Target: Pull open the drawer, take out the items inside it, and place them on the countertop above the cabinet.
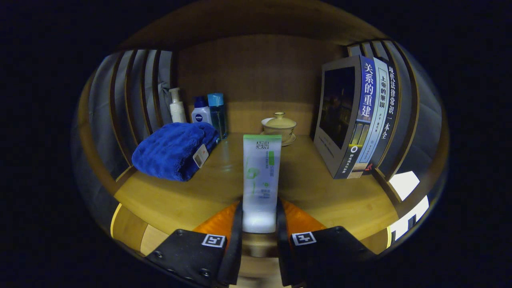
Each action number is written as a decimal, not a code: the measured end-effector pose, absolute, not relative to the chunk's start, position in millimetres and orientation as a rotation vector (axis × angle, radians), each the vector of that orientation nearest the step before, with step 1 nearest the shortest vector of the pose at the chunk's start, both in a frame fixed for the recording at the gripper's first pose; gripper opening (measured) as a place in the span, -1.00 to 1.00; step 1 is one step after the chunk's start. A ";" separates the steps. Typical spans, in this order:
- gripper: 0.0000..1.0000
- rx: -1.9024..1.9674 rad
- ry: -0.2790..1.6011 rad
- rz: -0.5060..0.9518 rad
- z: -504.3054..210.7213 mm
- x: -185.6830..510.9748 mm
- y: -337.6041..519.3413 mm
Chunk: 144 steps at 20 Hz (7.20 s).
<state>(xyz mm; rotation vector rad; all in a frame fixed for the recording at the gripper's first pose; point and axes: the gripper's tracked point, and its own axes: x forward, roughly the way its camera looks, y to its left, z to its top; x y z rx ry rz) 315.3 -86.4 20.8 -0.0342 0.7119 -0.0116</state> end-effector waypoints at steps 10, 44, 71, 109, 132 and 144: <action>0.43 -0.060 0.681 0.011 18.8 311.7 -81.2; 0.98 -0.102 0.245 0.064 70.4 73.6 -20.0; 0.97 -0.082 0.348 -0.075 -6.7 40.0 -58.7; 0.98 -0.115 0.376 -0.074 -33.6 210.3 -73.6; 0.97 -0.157 0.207 -0.059 166.9 149.4 -94.8; 0.97 -0.001 0.114 -0.033 182.0 123.0 -81.3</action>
